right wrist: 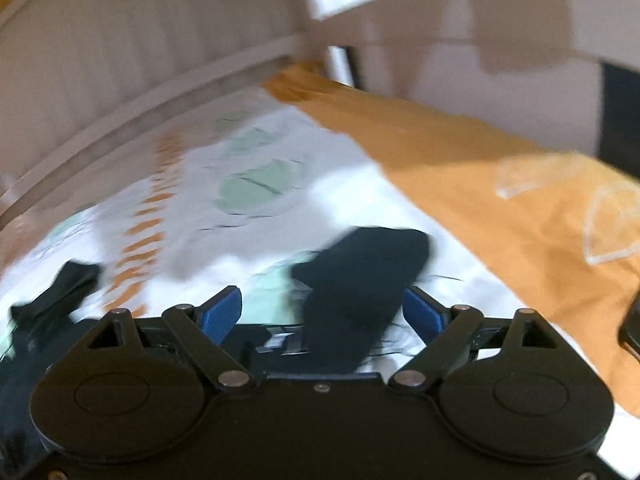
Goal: Fold large clothes
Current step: 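Lift the held sleeve over the hoodie body and open the right tool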
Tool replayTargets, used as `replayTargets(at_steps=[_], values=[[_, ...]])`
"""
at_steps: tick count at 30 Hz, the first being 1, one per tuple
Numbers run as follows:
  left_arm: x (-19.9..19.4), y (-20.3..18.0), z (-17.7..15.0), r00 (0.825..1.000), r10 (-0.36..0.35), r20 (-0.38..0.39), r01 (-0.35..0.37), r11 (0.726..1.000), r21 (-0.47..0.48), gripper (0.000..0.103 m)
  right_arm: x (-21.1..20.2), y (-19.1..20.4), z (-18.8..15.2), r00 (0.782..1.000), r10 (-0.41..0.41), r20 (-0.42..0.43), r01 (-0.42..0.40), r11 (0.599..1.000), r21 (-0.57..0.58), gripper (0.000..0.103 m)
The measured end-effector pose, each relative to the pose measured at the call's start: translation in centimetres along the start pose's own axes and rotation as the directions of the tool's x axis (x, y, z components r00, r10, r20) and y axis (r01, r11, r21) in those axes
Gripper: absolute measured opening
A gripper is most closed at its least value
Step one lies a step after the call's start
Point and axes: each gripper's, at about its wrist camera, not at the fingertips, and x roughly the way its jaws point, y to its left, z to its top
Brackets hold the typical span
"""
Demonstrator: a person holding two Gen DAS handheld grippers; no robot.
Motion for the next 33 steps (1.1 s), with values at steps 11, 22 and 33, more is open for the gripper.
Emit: replayTargets(at_steps=[11,22,33], values=[[-0.1,0.3,0.3,1.0,-0.008,-0.003,0.008,1.0,-0.009,0.103,2.4,-2.4,-1.4,0.997,0.053,-0.059,-0.041,0.98,0.193,0.024],[-0.4,1.2,0.5,0.999,-0.049,-0.006,0.049,0.998,-0.05,0.103,-5.4,11.8,3.3,0.966,0.223,0.134,-0.205,0.97,-0.135,0.015],[-4.6,8.8,0.4,0.995,-0.101,0.022,0.103,0.971,-0.216,0.103,-8.4,33.0,-6.1,0.862,0.506,-0.013,-0.446,0.747,-0.493,0.015]])
